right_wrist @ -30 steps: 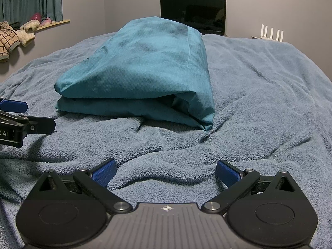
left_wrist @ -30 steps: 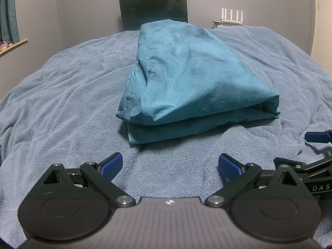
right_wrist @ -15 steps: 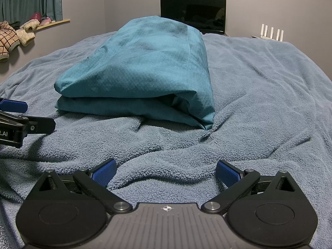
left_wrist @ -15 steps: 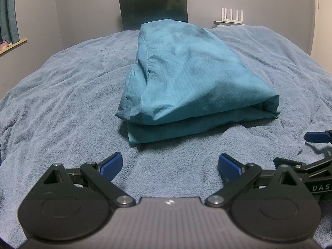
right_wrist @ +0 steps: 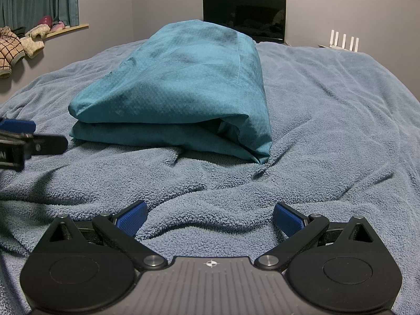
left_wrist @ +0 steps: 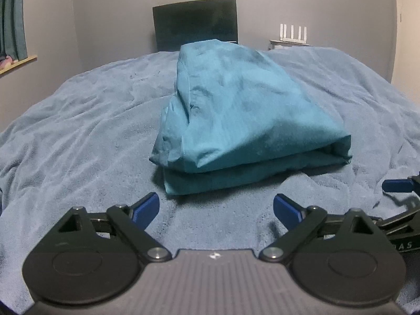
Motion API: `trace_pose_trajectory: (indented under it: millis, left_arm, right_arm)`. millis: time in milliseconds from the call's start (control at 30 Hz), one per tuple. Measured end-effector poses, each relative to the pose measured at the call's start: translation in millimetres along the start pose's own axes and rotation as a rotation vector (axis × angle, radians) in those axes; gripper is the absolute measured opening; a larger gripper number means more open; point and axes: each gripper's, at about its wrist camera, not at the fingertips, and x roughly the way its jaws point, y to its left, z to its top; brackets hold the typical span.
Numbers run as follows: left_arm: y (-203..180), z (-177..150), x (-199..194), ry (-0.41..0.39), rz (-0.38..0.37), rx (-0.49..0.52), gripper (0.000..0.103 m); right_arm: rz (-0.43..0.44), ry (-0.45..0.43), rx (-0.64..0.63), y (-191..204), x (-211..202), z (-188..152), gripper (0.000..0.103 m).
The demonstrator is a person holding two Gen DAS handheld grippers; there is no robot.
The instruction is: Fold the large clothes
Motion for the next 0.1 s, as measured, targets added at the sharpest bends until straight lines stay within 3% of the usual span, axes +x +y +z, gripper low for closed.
trace_pose_trajectory:
  millis: [100]
  left_arm:
    - [-0.8, 0.7, 1.0, 0.006, 0.010, 0.009, 0.095]
  right_arm:
    - [0.000, 0.001, 0.000, -0.1, 0.0, -0.9, 0.103]
